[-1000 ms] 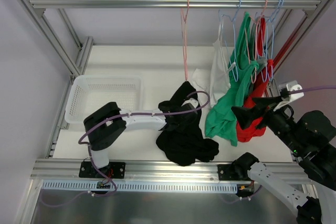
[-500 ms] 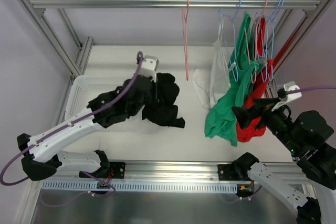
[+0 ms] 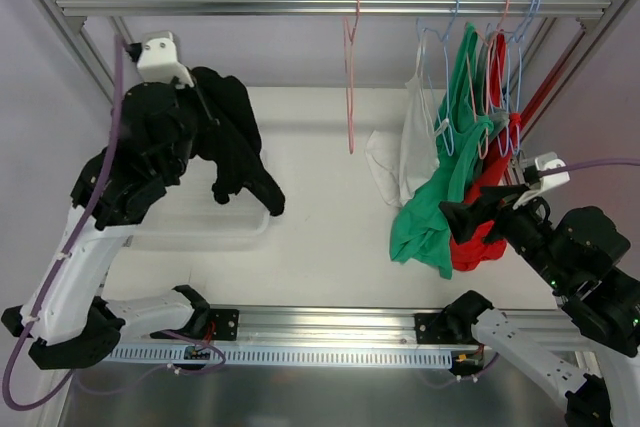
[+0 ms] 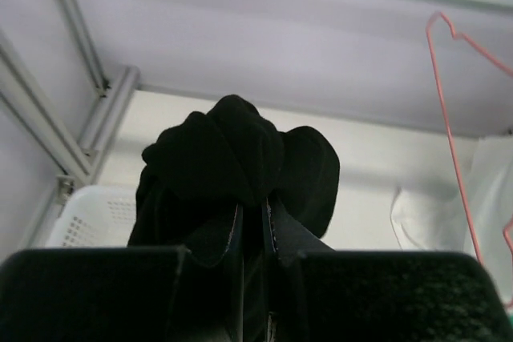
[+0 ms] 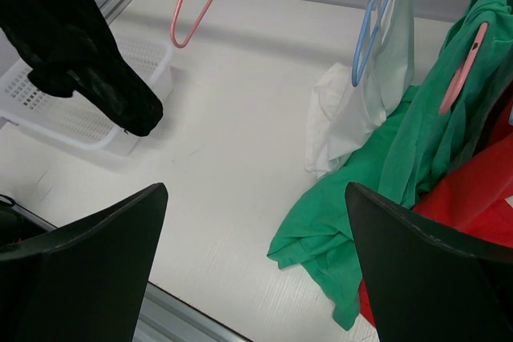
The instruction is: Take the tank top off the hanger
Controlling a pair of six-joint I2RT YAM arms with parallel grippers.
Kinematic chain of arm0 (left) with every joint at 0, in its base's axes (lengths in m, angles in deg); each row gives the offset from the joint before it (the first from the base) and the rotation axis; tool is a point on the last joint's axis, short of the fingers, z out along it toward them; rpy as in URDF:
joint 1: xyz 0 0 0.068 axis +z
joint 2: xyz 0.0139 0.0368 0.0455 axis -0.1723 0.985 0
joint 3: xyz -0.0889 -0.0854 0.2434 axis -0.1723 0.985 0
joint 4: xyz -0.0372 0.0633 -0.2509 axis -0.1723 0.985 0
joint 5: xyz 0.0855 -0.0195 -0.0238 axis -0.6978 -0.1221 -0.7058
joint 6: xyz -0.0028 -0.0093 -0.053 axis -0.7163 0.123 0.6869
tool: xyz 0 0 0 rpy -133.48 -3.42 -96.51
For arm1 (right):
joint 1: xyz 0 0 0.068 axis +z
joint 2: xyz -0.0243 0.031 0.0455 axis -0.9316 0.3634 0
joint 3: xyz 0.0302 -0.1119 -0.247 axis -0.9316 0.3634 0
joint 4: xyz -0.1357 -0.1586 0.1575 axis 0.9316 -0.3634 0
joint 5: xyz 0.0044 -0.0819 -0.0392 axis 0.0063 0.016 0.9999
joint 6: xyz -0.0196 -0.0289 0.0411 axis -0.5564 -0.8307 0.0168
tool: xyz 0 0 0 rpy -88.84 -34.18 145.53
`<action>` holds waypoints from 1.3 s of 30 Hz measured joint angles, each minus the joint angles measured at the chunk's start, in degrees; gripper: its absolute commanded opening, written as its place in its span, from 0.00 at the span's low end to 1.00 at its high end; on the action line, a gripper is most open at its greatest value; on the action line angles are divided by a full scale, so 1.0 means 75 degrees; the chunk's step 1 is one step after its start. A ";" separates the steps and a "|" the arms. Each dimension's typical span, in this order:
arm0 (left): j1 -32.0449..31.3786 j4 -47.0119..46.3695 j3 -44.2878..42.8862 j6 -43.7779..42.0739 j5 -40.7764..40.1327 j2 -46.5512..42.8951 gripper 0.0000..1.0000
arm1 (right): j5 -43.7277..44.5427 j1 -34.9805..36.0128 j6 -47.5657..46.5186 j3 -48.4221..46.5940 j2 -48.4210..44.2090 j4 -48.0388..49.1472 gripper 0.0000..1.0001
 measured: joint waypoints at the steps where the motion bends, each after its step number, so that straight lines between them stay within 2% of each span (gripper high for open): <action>1: 0.0201 0.0038 -0.0239 -0.0079 -0.0064 0.0020 0.00 | -0.0003 0.0000 -0.0003 0.0000 0.0035 0.0003 0.99; 4: 0.0778 0.0032 -0.0685 -0.0224 -0.0221 0.0050 0.00 | -0.0006 0.0000 -0.0003 0.0003 0.0131 0.0052 1.00; 8: 0.1594 0.0064 -0.0516 -0.0181 -0.0248 -0.0026 0.00 | -0.0006 0.0000 -0.0003 0.0085 0.0178 0.0216 1.00; 15: 0.3631 0.0318 0.1236 0.0831 0.0985 0.0038 0.00 | -0.0143 0.0000 0.0006 0.0251 0.0560 0.0405 0.99; 17: 0.3984 0.0402 0.1842 0.1212 0.1174 0.0178 0.00 | -0.0181 0.0000 0.0009 0.0312 0.0699 0.0452 0.99; 22: 0.4674 0.0501 0.3025 0.1976 0.1810 0.0323 0.00 | -0.0265 0.0000 0.0026 0.0513 0.0915 0.0565 0.99; 28: 0.4762 0.0268 0.3652 0.2419 0.2938 0.0385 0.00 | 0.0187 0.0000 0.0099 0.0423 0.1309 0.0574 1.00; 29: 0.4762 0.0184 0.3832 0.2480 0.3069 0.0353 0.17 | 0.0294 0.0000 0.0090 0.0259 0.1521 0.0495 1.00; 31: 0.4762 0.0157 0.4191 0.2544 0.3287 0.0239 0.87 | 0.0469 -0.0017 0.0052 -0.0379 0.2180 0.0251 1.00; 32: 0.4759 0.0140 0.4409 0.2594 0.3378 0.0140 0.99 | 0.0548 -0.0044 0.0012 -0.0705 0.2500 0.0195 0.99; 35: 0.4762 0.0178 0.4916 0.2748 0.3751 -0.0408 0.99 | 0.0752 -0.0385 -0.0187 -0.1862 0.3654 0.0108 0.98; 39: 0.4593 0.0230 0.5074 0.2655 0.4269 -0.1827 0.99 | 0.0688 -0.1416 -0.0364 -0.2940 0.4922 0.0085 0.92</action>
